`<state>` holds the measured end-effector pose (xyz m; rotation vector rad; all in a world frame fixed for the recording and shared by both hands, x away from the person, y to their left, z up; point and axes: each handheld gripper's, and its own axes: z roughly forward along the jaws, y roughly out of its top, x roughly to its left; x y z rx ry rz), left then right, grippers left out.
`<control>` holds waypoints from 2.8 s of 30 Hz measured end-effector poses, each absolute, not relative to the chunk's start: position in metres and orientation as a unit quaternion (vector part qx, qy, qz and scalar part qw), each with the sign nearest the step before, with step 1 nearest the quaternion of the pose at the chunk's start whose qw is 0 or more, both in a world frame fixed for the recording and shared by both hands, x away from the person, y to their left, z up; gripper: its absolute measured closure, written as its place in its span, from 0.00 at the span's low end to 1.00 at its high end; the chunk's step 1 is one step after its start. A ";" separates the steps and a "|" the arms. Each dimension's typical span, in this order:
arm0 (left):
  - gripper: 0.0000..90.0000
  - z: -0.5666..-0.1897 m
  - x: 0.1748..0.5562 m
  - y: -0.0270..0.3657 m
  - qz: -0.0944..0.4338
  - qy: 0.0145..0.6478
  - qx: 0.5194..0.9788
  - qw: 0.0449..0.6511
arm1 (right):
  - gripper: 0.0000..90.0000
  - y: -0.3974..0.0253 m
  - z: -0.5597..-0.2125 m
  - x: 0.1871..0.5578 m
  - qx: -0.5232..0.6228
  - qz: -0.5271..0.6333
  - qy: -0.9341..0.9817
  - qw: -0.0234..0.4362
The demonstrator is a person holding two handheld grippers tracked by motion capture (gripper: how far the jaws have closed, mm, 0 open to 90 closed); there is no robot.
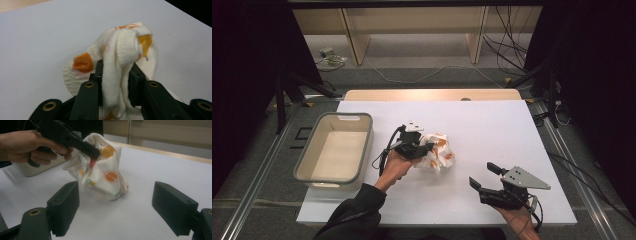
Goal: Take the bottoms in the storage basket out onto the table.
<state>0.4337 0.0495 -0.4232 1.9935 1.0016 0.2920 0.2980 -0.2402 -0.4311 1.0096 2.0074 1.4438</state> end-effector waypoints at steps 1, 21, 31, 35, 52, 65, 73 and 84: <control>0.81 -0.423 0.434 0.049 0.116 0.399 0.802 0.428 | 0.25 -0.240 -0.431 0.298 0.368 0.526 0.731 0.233; 0.53 -0.429 0.435 0.044 0.113 0.402 0.813 0.406 | 0.25 -0.240 -0.431 0.297 0.369 0.526 0.730 0.233; 0.34 -0.422 0.434 0.046 0.101 0.399 0.812 0.414 | 0.25 -0.240 -0.431 0.297 0.369 0.526 0.730 0.234; 0.32 -0.420 0.434 0.047 0.100 0.398 0.810 0.420 | 0.25 -0.240 -0.431 0.297 0.368 0.526 0.730 0.234; 0.25 -0.412 0.424 0.058 0.096 0.371 0.808 0.446 | 0.25 -0.241 -0.431 0.296 0.369 0.527 0.730 0.234; 0.23 -0.407 0.416 0.074 0.096 0.356 0.796 0.480 | 0.25 -0.240 -0.431 0.296 0.369 0.528 0.729 0.232; 0.22 -0.404 0.406 0.079 0.095 0.341 0.789 0.502 | 0.25 -0.241 -0.431 0.296 0.370 0.529 0.728 0.232; 0.21 -0.401 0.397 0.085 0.100 0.329 0.782 0.520 | 0.25 -0.241 -0.431 0.296 0.370 0.529 0.728 0.231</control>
